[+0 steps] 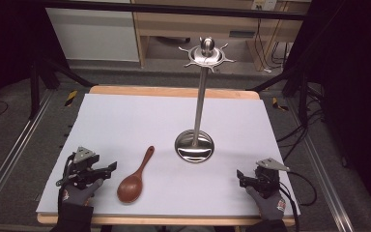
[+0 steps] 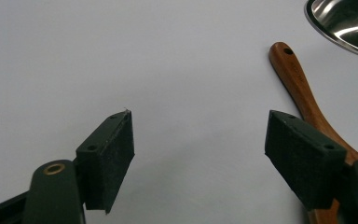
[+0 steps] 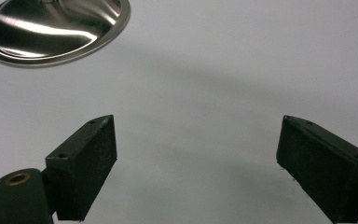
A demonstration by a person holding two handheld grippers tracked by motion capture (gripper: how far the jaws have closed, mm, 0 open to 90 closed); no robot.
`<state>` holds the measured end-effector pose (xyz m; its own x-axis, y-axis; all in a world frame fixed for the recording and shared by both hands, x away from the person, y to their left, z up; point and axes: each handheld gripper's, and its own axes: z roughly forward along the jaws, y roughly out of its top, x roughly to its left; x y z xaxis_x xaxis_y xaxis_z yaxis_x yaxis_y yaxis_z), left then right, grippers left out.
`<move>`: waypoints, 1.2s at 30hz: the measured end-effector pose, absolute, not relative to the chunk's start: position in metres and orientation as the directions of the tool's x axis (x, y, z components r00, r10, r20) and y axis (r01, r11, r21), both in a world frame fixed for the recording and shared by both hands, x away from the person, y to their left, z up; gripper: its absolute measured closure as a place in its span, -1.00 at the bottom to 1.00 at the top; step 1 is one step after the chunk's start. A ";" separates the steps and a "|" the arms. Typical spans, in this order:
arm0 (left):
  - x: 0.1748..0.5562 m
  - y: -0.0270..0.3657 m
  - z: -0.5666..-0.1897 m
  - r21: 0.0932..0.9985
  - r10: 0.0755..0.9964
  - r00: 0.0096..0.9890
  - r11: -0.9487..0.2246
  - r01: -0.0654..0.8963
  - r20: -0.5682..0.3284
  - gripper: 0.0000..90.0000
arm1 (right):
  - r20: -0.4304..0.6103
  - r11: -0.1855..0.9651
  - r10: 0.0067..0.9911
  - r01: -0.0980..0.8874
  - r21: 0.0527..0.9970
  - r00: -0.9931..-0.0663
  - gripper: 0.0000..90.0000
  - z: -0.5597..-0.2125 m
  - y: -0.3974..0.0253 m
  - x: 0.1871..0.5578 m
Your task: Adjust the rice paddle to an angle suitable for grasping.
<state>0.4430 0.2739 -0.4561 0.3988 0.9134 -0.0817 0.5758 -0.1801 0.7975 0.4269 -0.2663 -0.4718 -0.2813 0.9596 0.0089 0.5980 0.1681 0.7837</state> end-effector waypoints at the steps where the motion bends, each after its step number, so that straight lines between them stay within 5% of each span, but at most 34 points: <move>1: 0.442 0.273 -0.455 0.799 0.912 0.402 -0.182 0.573 -0.080 -0.49 | 0.013 0.164 0.960 0.603 0.781 -0.278 -0.71 -0.472 -0.267 0.427; 36: 0.433 0.219 -0.442 0.774 0.850 0.525 -0.304 0.555 -0.043 -0.45 | 0.000 0.191 0.957 0.632 0.751 -0.290 -0.72 -0.476 -0.263 0.430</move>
